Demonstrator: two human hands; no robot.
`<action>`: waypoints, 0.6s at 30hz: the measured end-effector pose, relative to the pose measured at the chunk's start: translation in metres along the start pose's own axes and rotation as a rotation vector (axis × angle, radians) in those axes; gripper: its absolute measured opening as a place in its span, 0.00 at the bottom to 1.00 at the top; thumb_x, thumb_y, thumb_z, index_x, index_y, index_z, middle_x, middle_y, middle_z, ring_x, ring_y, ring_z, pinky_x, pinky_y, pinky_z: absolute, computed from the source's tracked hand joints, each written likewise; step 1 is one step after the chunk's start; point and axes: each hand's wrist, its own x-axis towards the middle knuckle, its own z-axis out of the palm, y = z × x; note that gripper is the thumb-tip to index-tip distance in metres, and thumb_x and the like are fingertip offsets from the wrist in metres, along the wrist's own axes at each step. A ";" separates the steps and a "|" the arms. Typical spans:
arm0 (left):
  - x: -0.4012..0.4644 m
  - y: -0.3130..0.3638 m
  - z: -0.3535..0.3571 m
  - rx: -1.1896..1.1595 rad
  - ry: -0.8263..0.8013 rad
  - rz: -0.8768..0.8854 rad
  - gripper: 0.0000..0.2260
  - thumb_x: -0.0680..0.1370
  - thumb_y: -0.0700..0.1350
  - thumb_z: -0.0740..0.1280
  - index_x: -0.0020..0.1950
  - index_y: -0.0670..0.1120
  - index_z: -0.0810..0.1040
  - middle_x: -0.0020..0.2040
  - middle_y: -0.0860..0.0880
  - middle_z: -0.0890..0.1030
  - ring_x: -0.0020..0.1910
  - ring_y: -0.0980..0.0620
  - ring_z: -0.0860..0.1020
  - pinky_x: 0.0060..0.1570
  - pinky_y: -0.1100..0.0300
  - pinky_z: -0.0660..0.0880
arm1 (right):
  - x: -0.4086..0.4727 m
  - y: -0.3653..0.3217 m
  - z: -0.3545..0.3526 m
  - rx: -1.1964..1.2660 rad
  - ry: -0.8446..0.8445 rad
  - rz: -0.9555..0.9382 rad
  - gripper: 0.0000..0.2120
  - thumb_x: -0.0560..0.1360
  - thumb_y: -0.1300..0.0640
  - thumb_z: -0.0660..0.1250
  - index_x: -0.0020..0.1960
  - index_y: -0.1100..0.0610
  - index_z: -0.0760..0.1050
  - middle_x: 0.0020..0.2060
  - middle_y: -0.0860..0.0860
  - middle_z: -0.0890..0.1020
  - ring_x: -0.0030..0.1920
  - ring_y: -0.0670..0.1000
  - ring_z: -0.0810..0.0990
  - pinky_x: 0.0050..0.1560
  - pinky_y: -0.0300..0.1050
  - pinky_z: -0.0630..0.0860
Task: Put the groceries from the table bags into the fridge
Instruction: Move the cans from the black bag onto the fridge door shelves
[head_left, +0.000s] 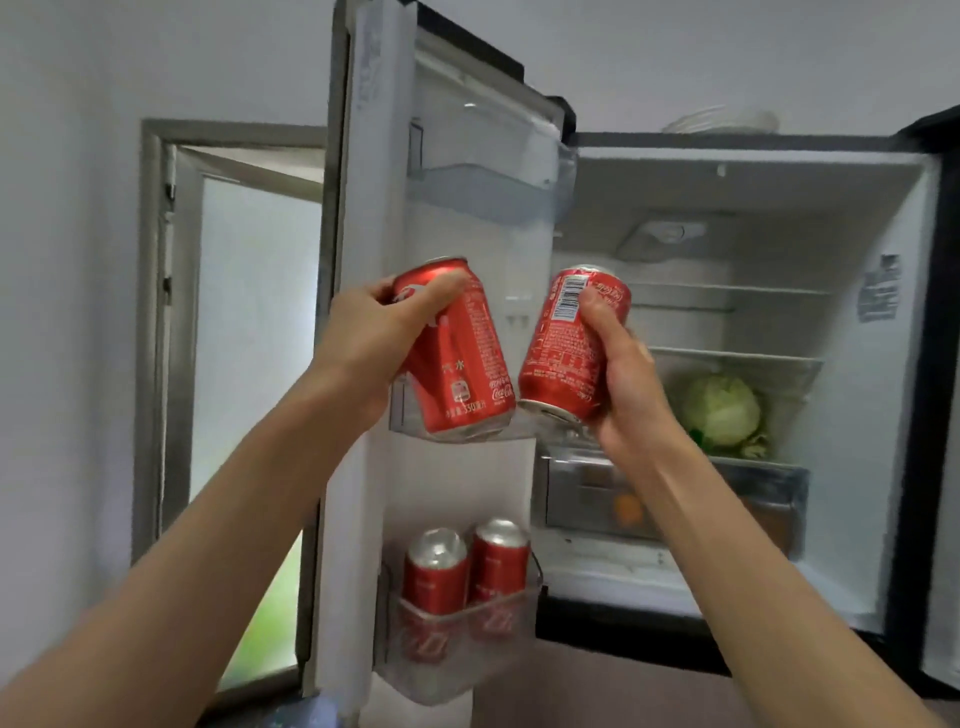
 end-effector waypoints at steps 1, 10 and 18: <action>0.010 0.006 0.006 0.018 0.024 0.026 0.22 0.71 0.51 0.71 0.60 0.42 0.74 0.47 0.48 0.80 0.44 0.53 0.80 0.48 0.57 0.78 | 0.014 -0.005 0.000 -0.006 -0.017 -0.026 0.22 0.71 0.49 0.69 0.61 0.55 0.69 0.51 0.57 0.82 0.48 0.56 0.83 0.51 0.55 0.80; 0.070 -0.001 0.041 0.554 0.150 0.154 0.20 0.69 0.52 0.73 0.53 0.41 0.76 0.46 0.45 0.81 0.42 0.49 0.81 0.41 0.58 0.77 | 0.097 -0.001 0.001 -0.287 -0.165 -0.077 0.21 0.69 0.52 0.73 0.56 0.59 0.70 0.47 0.54 0.81 0.41 0.48 0.81 0.35 0.39 0.78; 0.073 -0.025 0.054 0.828 0.119 0.078 0.26 0.72 0.52 0.70 0.64 0.40 0.68 0.56 0.43 0.75 0.50 0.46 0.77 0.51 0.54 0.75 | 0.115 0.040 -0.012 -0.516 -0.243 -0.082 0.13 0.66 0.51 0.76 0.41 0.50 0.71 0.43 0.53 0.82 0.44 0.52 0.83 0.51 0.52 0.80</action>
